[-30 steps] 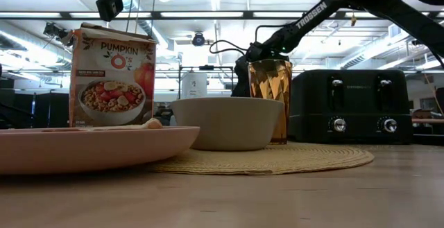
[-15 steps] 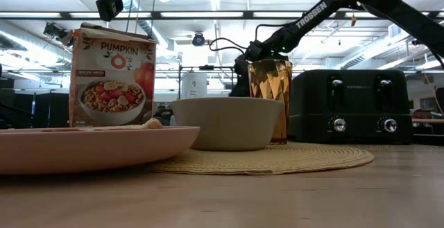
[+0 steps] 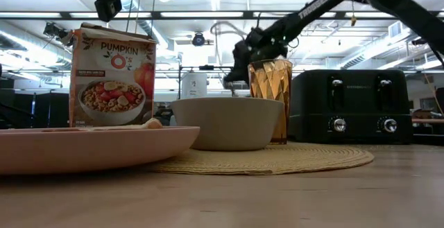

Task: Arrange a breakfast setting
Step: Put the violet spoon on the right of the gray bowl

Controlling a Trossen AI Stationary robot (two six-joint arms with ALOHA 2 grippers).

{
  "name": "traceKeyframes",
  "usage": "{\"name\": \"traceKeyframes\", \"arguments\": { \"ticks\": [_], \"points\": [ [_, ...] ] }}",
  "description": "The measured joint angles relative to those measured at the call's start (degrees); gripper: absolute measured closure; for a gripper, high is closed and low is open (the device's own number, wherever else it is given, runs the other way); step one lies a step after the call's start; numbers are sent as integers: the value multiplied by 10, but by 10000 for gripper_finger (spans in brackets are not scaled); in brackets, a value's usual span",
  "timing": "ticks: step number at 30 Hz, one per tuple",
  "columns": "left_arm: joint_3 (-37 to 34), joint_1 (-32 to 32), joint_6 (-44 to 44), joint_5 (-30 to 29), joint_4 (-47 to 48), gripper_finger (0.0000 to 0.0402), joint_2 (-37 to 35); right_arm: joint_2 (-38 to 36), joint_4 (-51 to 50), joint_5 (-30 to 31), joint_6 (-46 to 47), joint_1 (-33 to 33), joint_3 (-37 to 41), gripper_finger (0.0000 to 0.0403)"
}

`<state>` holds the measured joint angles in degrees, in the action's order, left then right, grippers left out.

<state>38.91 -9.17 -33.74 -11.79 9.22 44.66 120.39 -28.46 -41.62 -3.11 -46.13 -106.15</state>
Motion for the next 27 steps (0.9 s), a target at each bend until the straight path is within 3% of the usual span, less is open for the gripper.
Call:
{"name": "traceKeyframes", "arguments": {
  "ticks": [3, 8, 16, 20, 27],
  "points": [
    [0, 0, 0, -8, 0, 237, -16, -38, 1, 9, 5, 6, 0, 392],
    [0, 1, 57, -88, 0, 235, -29, -120, 1, 46, 45, 39, 0, 392],
    [0, 1, 158, -125, -4, 211, -28, -284, -26, 190, 253, 154, -1, 392],
    [0, 1, 165, -125, -6, 210, -32, -358, -124, 278, 402, 248, -2, 392],
    [0, 1, 214, -125, -16, 209, -32, -411, -342, 501, 683, 488, -2, 392]
  ]
}}
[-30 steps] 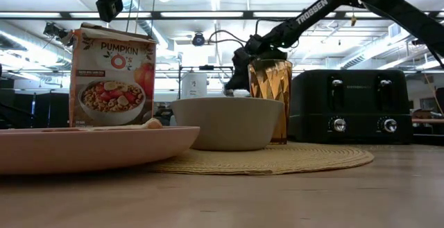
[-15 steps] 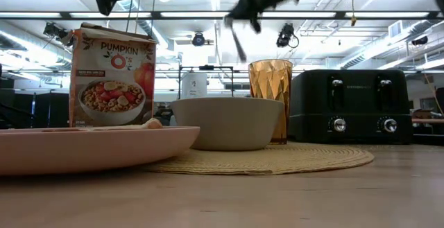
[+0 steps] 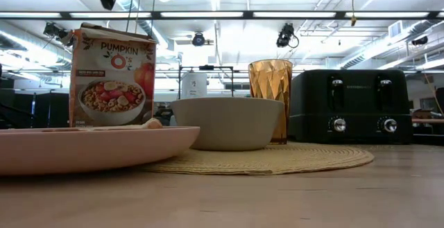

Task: Arrange a breakfast setting
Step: Put the violet spoon on the right of the gray bowl

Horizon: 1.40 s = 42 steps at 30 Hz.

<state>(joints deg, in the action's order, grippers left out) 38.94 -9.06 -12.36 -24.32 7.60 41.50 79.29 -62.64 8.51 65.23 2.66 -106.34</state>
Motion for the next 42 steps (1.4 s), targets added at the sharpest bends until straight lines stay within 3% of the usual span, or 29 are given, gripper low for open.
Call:
{"name": "traceKeyframes", "arguments": {
  "ticks": [4, 9, 21, 25, 35, 42],
  "points": [
    [0, 0, 15, 0, -14, 209, -4, 28, -66, 67, 162, 96, 26, 392],
    [0, -1, 16, 0, -10, 209, -11, 75, -69, 86, 335, 151, 115, 392],
    [0, -5, 1, 12, 11, 209, -35, 201, 42, 70, 543, 151, 328, 392],
    [0, -6, -1, 22, 12, 209, -38, 236, 35, 65, 561, 132, 342, 392],
    [0, -5, 0, 26, 12, 209, -37, 242, 47, 42, 506, 71, 342, 392],
    [0, -5, 0, 25, 15, 209, -37, 255, 55, 58, 491, 54, 341, 392]
  ]
}}
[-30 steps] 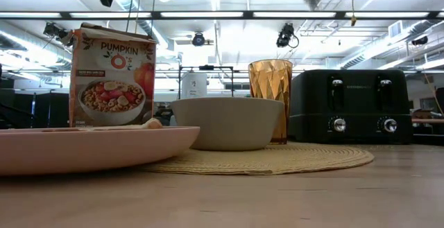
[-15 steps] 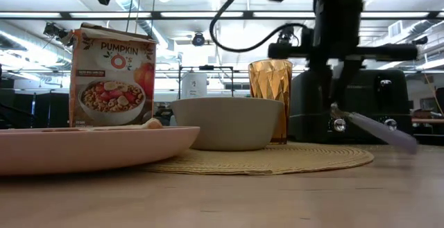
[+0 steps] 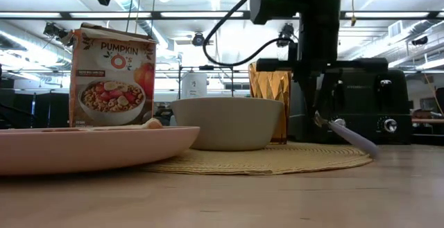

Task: Arrange a breakfast setting
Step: Put the violet spoon on the right of the gray bowl

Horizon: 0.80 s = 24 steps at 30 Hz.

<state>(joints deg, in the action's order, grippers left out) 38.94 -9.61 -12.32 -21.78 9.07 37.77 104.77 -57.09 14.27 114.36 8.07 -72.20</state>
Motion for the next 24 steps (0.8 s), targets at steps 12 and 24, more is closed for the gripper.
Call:
{"name": "traceKeyframes", "arguments": {
  "ticks": [12, 24],
  "points": [
    [0, 0, -1, 20, 3, 209, 0, 26, 28, -7, -7, -8, 0, 384],
    [0, 0, -5, 26, 4, 209, 0, 30, 32, -4, -5, -4, 0, 378]
  ]
}}
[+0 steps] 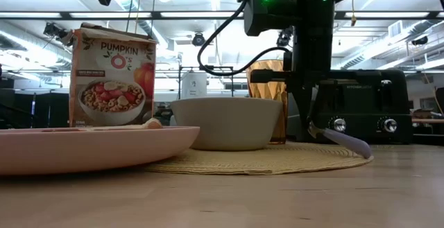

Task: Arrange a breakfast setting
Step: Put the violet spoon on the right of the gray bowl

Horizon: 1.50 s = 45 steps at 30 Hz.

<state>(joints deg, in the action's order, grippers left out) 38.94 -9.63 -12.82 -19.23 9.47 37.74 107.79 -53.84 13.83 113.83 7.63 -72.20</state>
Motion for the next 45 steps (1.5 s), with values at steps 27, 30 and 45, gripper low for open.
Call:
{"name": "traceKeyframes", "arguments": {
  "ticks": [27, 30, 45],
  "points": [
    [0, -11, 0, 4, 2, 210, 0, -2, 34, -8, 31, 31, 47, 379],
    [0, -21, -10, 5, 2, 210, 0, -2, 39, 0, 31, 27, 47, 363],
    [0, -54, -41, -2, 2, 210, 1, -45, 40, 7, -17, 31, 47, 287]
  ]
}}
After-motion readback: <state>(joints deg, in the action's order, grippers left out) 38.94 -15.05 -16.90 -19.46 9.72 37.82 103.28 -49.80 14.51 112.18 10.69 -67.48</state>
